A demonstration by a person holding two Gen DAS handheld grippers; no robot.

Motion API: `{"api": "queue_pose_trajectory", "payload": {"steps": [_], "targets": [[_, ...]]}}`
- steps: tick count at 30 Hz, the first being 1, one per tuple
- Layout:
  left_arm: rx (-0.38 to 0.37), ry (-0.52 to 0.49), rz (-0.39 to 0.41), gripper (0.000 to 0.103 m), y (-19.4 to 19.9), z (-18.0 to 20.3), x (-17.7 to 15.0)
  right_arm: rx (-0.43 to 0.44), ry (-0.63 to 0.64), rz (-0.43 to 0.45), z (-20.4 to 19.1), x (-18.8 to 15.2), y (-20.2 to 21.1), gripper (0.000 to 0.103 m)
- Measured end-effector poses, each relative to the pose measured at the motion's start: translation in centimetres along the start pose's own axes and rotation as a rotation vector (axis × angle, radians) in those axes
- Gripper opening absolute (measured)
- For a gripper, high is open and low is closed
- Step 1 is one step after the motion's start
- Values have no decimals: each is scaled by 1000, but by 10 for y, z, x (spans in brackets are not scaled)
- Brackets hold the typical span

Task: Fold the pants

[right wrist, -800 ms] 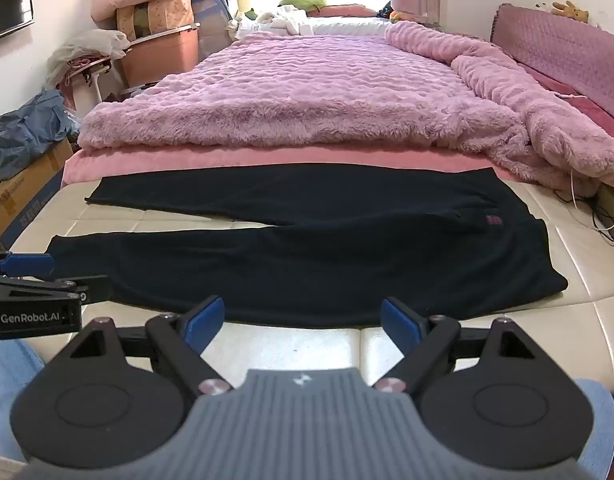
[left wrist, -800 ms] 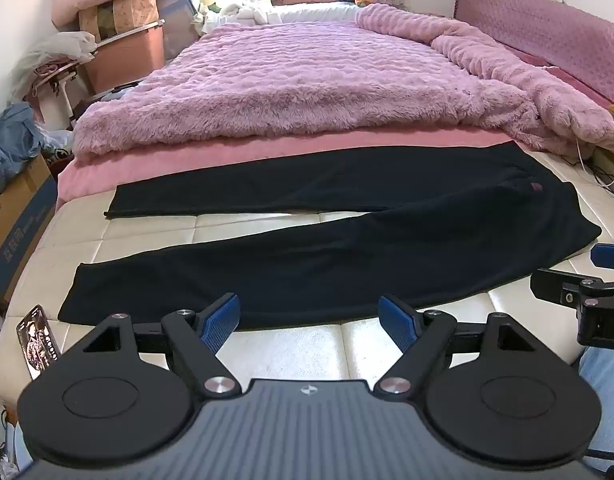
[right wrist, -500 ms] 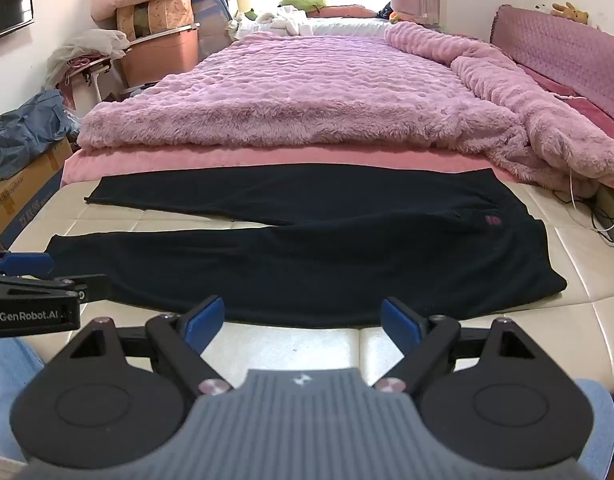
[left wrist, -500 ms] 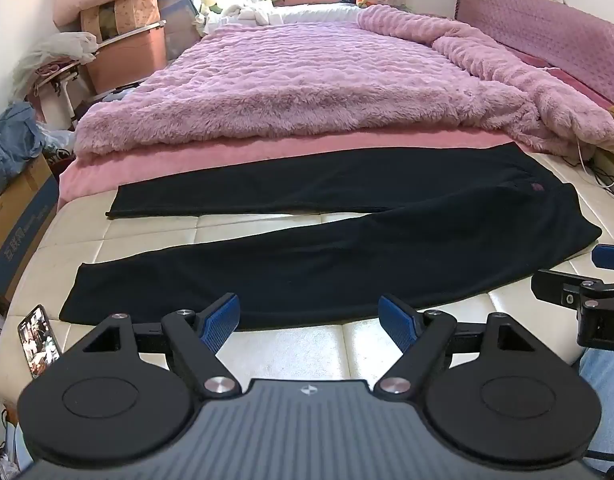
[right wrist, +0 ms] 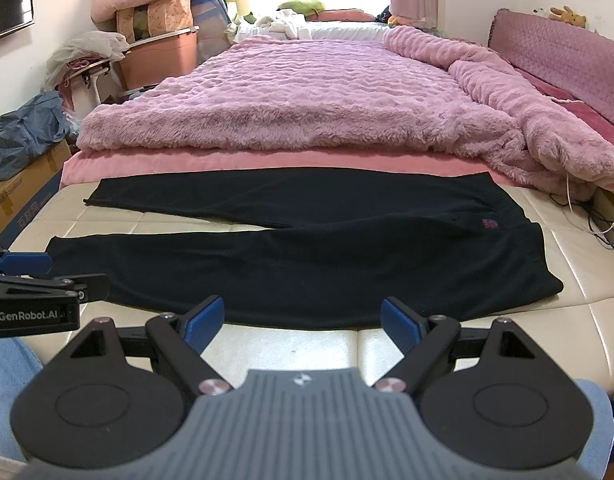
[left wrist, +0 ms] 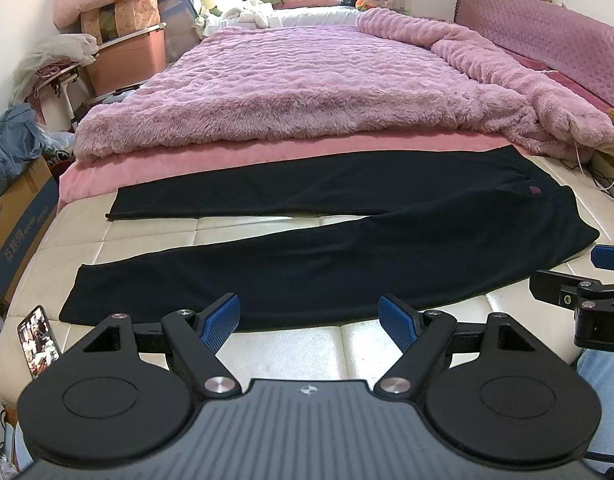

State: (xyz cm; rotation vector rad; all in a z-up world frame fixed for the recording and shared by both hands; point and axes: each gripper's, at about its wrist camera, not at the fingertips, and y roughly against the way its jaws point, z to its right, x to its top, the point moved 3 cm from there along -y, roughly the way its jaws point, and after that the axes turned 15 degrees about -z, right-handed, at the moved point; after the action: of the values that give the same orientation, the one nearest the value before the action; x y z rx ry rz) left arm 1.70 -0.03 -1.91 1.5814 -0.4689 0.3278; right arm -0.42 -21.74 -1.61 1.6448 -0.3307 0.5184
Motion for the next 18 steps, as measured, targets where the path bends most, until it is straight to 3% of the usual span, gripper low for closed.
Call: {"api": "queue_pose_trajectory", "payload": {"steps": [18], "targets": [[-1,0,1,92,1,0,1,-9,4,9,-3,-2,4,82]]}}
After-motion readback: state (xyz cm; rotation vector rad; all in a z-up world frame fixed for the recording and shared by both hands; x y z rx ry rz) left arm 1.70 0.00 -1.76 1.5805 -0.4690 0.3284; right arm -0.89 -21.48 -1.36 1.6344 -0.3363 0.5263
